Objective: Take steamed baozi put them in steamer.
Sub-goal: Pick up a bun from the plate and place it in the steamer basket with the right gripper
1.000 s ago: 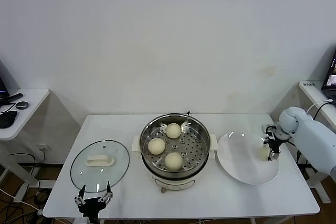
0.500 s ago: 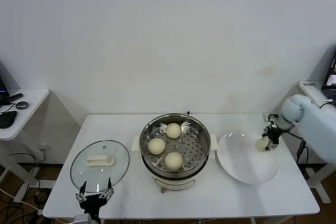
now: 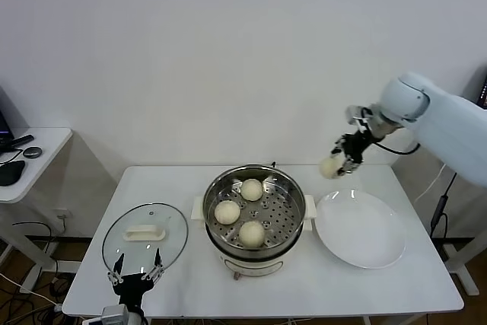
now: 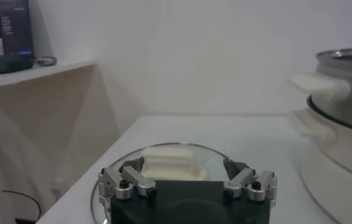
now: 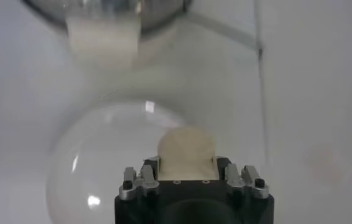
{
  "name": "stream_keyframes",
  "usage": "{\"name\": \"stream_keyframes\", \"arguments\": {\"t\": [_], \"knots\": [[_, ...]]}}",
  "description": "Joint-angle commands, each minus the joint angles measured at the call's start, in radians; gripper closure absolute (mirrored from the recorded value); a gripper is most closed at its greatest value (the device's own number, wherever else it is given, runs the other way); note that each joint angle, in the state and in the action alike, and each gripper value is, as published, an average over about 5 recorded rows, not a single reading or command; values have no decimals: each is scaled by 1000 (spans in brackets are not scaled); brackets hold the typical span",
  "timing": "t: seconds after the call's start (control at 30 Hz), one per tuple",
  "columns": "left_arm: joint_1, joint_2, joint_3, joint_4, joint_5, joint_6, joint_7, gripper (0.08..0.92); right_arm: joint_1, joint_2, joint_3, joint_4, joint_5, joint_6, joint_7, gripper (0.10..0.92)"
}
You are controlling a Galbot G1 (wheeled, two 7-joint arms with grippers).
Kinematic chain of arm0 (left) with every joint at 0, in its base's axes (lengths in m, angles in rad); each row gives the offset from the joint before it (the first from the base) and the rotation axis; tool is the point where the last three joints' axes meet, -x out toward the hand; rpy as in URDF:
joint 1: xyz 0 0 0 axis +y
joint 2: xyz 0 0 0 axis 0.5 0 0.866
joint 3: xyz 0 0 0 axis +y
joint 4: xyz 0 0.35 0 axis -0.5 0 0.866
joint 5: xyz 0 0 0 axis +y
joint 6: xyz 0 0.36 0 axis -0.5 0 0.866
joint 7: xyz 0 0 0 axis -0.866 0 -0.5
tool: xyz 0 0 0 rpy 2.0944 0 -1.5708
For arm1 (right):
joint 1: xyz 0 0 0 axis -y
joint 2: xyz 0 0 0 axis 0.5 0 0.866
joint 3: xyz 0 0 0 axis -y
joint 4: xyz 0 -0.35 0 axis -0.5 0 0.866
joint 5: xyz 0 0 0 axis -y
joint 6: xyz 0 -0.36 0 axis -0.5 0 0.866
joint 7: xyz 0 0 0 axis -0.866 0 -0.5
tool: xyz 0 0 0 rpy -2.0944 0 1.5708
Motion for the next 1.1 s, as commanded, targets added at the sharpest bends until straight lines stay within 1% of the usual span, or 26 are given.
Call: {"name": "stream_keyframes", "arguments": {"t": [0.03, 0.37, 0.6, 0.8, 1.1], "knots": [[1, 0, 3, -16, -4, 2, 2, 177, 110, 34, -118, 224, 195, -117, 32, 465], [-4, -12, 4, -14, -11, 2, 1, 177, 72, 102, -120, 222, 248, -153, 78, 465], [-11, -13, 3, -19, -20, 6, 4, 177, 9, 125, -154, 220, 145, -155, 127, 465], [-14, -9, -2, -14, -26, 7, 5, 177, -50, 146, -164, 172, 60, -146, 172, 465], [-16, -10, -3, -4, -28, 7, 4, 177, -105, 187, -138, 112, 31, -150, 218, 465]]}}
